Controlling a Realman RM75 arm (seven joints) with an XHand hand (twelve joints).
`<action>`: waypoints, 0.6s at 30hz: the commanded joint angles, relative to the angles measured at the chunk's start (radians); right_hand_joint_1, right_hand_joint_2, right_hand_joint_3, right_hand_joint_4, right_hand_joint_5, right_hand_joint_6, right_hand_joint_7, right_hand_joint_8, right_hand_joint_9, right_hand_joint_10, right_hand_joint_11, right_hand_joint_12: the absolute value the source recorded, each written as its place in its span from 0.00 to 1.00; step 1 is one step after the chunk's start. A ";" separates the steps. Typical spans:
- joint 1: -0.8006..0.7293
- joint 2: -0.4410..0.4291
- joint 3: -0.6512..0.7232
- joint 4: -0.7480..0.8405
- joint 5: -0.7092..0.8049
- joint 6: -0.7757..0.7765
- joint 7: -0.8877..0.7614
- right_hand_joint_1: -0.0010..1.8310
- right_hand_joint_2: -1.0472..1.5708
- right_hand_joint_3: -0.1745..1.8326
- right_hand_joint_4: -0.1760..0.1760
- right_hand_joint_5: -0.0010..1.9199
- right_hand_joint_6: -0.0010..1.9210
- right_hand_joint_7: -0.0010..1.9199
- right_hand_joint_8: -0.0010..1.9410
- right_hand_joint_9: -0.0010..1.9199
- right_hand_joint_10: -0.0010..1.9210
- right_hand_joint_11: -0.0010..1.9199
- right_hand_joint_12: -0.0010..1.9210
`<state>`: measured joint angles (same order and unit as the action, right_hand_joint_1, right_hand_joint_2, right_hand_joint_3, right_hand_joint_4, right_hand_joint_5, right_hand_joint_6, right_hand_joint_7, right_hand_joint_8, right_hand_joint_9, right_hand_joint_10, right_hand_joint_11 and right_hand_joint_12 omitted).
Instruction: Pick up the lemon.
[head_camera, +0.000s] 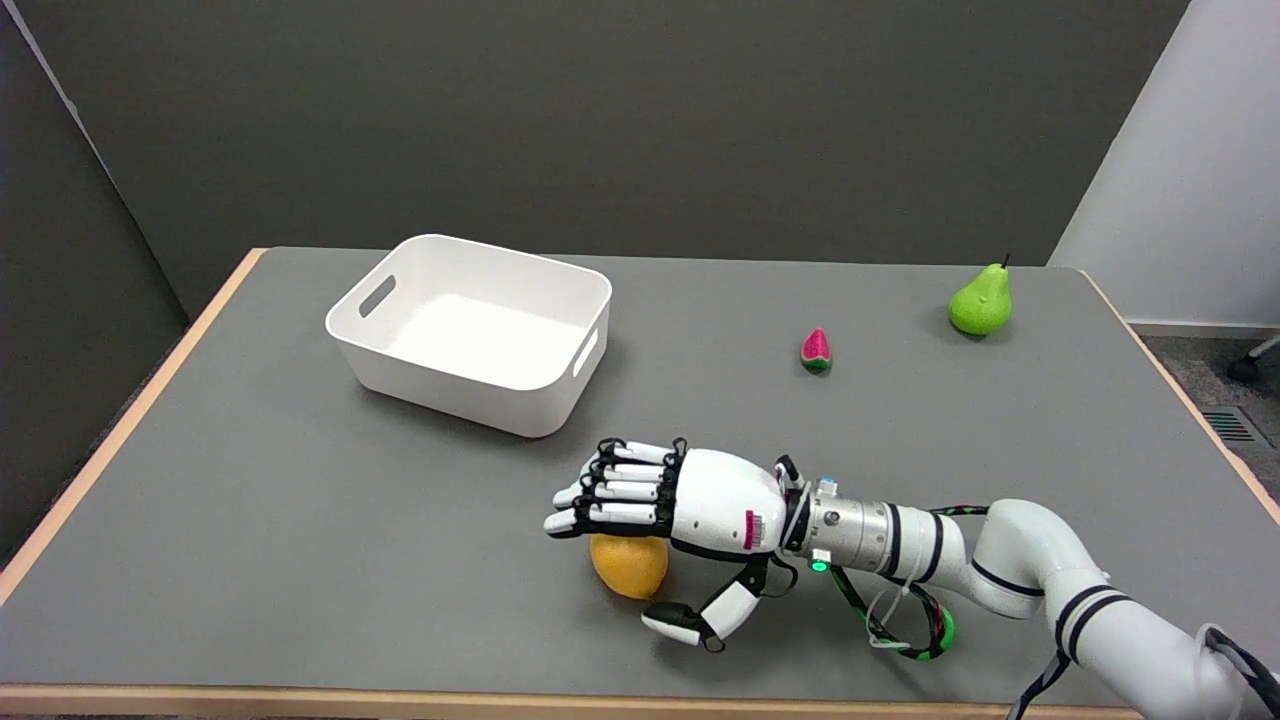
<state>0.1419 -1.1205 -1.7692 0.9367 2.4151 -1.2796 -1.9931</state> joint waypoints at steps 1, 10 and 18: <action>0.038 -0.030 -0.049 -0.120 0.037 -0.052 0.006 0.37 0.64 0.59 0.68 0.10 0.24 0.13 0.18 0.12 0.36 0.00 0.53; 0.092 -0.057 -0.062 -0.218 0.028 -0.069 0.006 0.36 0.66 0.58 0.69 0.13 0.26 0.18 0.20 0.16 0.39 0.04 0.58; 0.115 -0.070 -0.074 -0.252 0.026 -0.066 0.006 0.38 0.67 0.55 0.69 0.15 0.28 0.22 0.22 0.19 0.42 0.07 0.64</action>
<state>0.1999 -1.1578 -1.8151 0.7873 2.4412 -1.3287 -1.9891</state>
